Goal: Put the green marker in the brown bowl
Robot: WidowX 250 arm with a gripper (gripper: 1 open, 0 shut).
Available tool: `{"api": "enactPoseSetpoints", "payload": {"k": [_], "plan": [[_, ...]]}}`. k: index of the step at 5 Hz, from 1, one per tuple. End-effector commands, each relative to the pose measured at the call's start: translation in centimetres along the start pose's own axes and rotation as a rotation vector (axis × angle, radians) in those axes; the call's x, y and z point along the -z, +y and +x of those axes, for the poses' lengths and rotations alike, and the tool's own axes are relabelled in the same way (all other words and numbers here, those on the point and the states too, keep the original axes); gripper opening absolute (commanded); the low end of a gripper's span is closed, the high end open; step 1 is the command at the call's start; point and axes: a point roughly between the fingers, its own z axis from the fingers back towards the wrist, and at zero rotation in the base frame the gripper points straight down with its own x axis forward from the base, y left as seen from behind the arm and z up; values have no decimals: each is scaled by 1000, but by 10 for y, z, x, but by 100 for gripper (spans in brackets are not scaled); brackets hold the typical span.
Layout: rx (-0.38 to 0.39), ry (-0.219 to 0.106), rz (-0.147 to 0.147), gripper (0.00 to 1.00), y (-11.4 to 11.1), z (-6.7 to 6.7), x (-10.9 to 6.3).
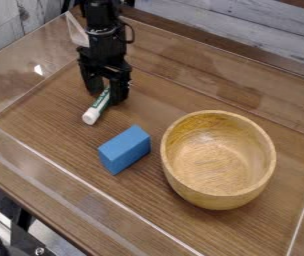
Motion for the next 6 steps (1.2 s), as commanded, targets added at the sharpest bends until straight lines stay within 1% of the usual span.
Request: {"api": "enactPoseSetpoints", "payload": {"k": [1,6], "plan": [[2,-17,2,100,6,-1,-5],[34,-2,-31,100,5,-6,0]]}}
